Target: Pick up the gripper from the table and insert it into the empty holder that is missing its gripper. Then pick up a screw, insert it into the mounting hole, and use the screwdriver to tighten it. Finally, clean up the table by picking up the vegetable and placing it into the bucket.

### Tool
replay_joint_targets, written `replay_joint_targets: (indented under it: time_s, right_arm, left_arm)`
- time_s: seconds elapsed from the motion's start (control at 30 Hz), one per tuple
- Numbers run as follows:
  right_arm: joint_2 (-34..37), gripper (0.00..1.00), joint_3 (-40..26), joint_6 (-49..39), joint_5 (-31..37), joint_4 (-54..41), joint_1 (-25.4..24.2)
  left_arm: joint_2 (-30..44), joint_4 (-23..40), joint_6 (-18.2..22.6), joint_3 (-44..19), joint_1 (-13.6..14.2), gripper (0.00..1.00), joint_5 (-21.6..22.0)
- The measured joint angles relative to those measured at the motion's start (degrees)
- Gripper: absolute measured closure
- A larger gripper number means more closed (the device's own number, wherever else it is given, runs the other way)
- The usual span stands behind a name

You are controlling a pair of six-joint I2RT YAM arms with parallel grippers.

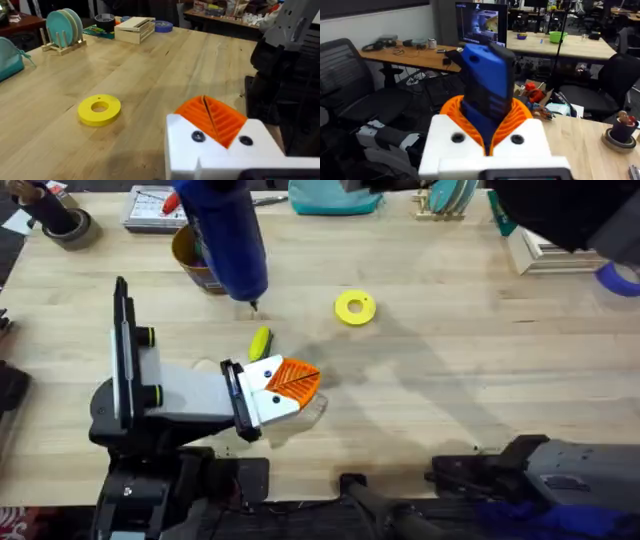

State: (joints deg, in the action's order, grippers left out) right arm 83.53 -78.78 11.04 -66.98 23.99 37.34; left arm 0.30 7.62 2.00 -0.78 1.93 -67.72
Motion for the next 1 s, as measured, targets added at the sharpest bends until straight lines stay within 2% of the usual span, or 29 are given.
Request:
replay_joint_targets:
  time_s: [0.6, 1.0]
  right_arm:
    - [0.00, 0.976, 2.93, -0.16, 0.02, 0.19, 0.12]
    - [-0.04, 0.976, 7.31, -0.55, -0.07, 5.09, 1.55]
  left_arm:
    - [0.02, 0.00, 0.00, 0.00, 0.00, 0.985, 0.00]
    - [0.00, 0.00, 0.00, 0.00, 0.00, 0.985, 0.00]
